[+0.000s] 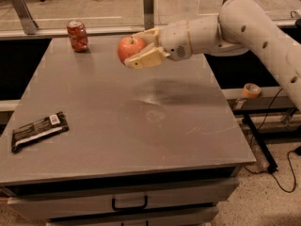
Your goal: Pick apple
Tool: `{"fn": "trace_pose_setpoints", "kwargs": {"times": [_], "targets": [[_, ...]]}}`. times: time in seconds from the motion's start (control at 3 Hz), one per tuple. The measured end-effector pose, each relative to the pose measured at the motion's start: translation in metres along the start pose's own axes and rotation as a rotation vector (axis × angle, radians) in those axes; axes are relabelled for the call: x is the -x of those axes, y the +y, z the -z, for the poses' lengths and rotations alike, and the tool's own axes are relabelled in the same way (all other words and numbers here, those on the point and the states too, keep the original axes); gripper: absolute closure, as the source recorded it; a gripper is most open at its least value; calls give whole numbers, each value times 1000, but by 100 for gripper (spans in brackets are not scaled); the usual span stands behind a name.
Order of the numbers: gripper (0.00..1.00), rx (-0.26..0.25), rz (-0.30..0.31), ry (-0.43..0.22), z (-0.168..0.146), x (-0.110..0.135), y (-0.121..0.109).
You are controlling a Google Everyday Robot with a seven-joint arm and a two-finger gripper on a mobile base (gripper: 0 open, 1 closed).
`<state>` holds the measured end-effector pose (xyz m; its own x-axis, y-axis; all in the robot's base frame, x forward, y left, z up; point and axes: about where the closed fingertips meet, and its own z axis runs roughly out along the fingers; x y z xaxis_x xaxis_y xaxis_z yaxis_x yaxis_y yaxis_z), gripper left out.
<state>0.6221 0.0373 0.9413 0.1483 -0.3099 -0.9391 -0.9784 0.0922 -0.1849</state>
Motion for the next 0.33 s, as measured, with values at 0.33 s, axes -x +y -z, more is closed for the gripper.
{"fn": "trace_pose_setpoints", "kwargs": {"times": [0.33], "targets": [[100, -9, -3, -8, 7, 1, 0]]}}
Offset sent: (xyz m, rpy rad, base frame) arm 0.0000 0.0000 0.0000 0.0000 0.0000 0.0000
